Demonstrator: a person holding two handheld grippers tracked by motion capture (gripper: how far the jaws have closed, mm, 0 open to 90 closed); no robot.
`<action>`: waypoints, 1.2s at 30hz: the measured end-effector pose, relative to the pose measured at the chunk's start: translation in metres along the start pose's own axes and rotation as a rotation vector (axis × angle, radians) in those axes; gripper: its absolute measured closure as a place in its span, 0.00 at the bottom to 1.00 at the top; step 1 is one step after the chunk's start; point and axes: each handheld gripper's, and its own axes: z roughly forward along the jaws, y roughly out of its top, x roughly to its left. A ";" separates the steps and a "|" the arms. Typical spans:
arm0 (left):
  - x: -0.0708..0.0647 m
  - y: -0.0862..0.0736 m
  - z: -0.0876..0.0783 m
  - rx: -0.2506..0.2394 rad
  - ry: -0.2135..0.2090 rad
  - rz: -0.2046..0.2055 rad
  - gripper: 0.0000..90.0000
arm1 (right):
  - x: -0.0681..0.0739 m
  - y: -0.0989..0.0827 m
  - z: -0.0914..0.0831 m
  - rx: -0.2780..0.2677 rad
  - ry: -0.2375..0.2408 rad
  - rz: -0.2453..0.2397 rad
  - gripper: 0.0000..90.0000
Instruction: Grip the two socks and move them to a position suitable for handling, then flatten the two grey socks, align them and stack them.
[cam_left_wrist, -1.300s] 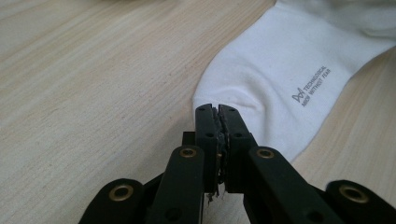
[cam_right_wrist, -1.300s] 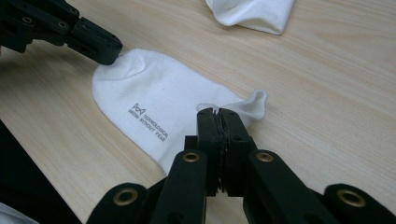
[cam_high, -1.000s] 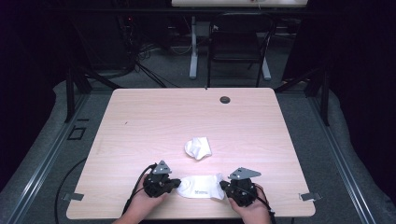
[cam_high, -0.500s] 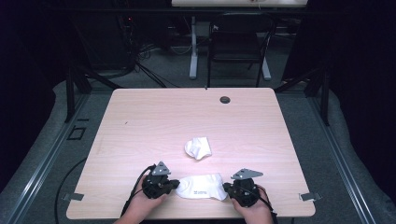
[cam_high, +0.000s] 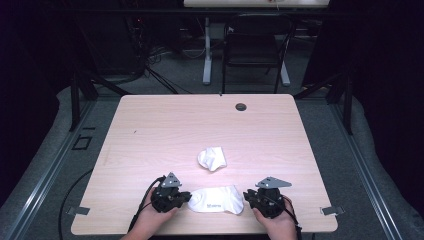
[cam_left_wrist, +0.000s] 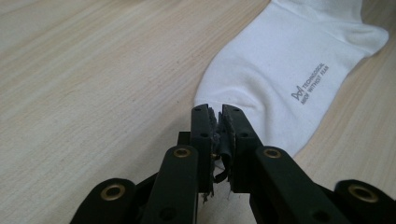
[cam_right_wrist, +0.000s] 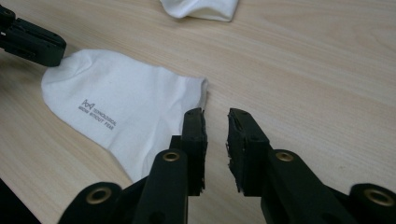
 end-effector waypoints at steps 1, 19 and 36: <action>0.001 0.001 -0.002 -0.018 -0.002 -0.006 0.90 | 0.002 0.002 0.000 -0.011 -0.003 -0.005 0.81; 0.016 0.004 -0.018 -0.109 0.049 -0.035 0.66 | 0.022 0.050 0.008 -0.056 0.026 -0.094 0.70; 0.026 0.003 -0.021 -0.119 0.067 -0.065 0.64 | 0.025 0.082 0.049 0.007 0.003 -0.131 0.76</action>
